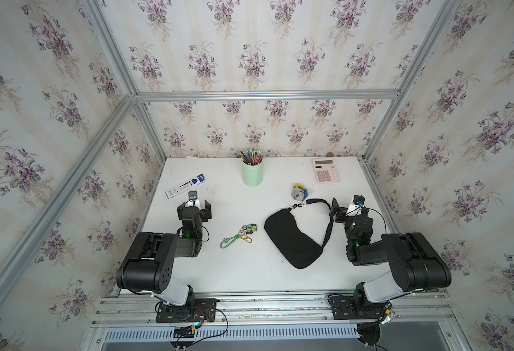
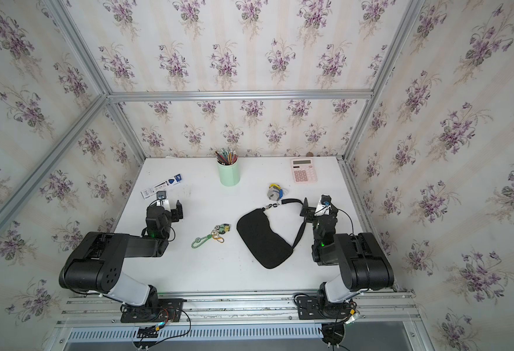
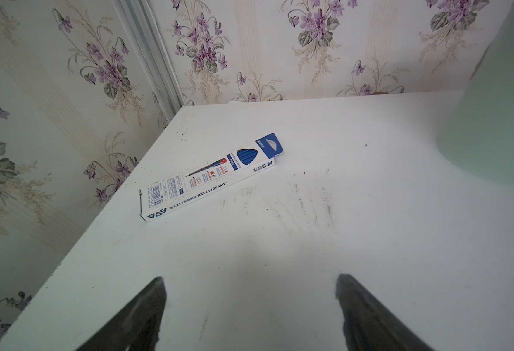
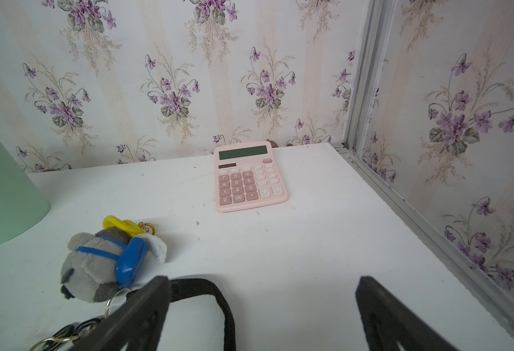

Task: Remove the decoration from the bag
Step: Reset both arms

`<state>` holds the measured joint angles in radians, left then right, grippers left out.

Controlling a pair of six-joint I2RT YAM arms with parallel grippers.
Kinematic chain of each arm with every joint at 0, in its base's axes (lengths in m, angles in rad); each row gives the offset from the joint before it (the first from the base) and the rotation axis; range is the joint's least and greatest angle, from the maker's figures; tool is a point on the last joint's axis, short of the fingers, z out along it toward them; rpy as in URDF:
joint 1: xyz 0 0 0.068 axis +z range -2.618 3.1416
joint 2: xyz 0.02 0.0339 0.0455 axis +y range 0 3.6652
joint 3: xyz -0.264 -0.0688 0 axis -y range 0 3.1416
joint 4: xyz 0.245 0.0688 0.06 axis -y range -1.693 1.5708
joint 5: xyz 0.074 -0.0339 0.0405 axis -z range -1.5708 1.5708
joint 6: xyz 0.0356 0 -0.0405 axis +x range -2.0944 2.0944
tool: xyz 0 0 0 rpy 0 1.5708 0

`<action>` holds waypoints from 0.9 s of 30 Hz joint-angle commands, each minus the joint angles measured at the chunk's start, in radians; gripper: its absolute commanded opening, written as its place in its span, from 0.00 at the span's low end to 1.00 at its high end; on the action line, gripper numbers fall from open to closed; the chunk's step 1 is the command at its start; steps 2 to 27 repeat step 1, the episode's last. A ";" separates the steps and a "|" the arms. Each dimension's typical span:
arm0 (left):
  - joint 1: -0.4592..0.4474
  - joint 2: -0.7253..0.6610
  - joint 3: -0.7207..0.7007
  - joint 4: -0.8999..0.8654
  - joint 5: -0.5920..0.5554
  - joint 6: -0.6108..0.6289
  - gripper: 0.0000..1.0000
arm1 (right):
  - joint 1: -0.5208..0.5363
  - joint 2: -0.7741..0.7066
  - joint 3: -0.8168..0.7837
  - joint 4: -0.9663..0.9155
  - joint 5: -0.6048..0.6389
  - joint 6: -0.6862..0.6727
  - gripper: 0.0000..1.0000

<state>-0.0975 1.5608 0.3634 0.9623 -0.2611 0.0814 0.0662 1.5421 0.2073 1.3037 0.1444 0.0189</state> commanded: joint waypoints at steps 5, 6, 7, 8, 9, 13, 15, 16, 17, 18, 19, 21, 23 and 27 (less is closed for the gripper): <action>0.001 0.002 0.003 0.008 0.010 -0.008 0.89 | 0.001 0.001 0.005 0.019 -0.005 -0.007 1.00; 0.001 0.002 0.003 0.008 0.010 -0.008 0.89 | 0.001 0.001 0.005 0.019 -0.005 -0.007 1.00; 0.001 0.002 0.003 0.008 0.010 -0.008 0.89 | 0.001 0.001 0.005 0.019 -0.005 -0.007 1.00; 0.001 0.002 0.003 0.008 0.010 -0.008 0.89 | 0.001 0.001 0.005 0.019 -0.005 -0.007 1.00; 0.001 0.002 0.003 0.008 0.010 -0.008 0.89 | 0.001 0.001 0.005 0.019 -0.005 -0.007 1.00; 0.001 0.002 0.003 0.008 0.010 -0.008 0.89 | 0.001 0.001 0.005 0.019 -0.005 -0.007 1.00; 0.001 0.002 0.003 0.008 0.010 -0.008 0.89 | 0.001 0.001 0.005 0.019 -0.005 -0.007 1.00; 0.001 0.002 0.003 0.008 0.010 -0.008 0.89 | 0.001 0.001 0.005 0.019 -0.005 -0.007 1.00; 0.001 0.002 0.003 0.008 0.010 -0.008 0.89 | 0.001 0.001 0.005 0.019 -0.005 -0.007 1.00; 0.001 0.002 0.003 0.008 0.010 -0.008 0.89 | 0.001 0.001 0.005 0.019 -0.005 -0.007 1.00; 0.001 0.002 0.003 0.008 0.010 -0.008 0.89 | 0.001 0.001 0.005 0.019 -0.005 -0.007 1.00; 0.001 0.002 0.003 0.008 0.010 -0.008 0.89 | 0.001 0.001 0.005 0.019 -0.005 -0.007 1.00; 0.001 0.002 0.003 0.008 0.010 -0.008 0.89 | 0.001 0.001 0.005 0.019 -0.005 -0.007 1.00; 0.001 0.002 0.003 0.008 0.010 -0.008 0.89 | 0.001 0.001 0.005 0.019 -0.005 -0.007 1.00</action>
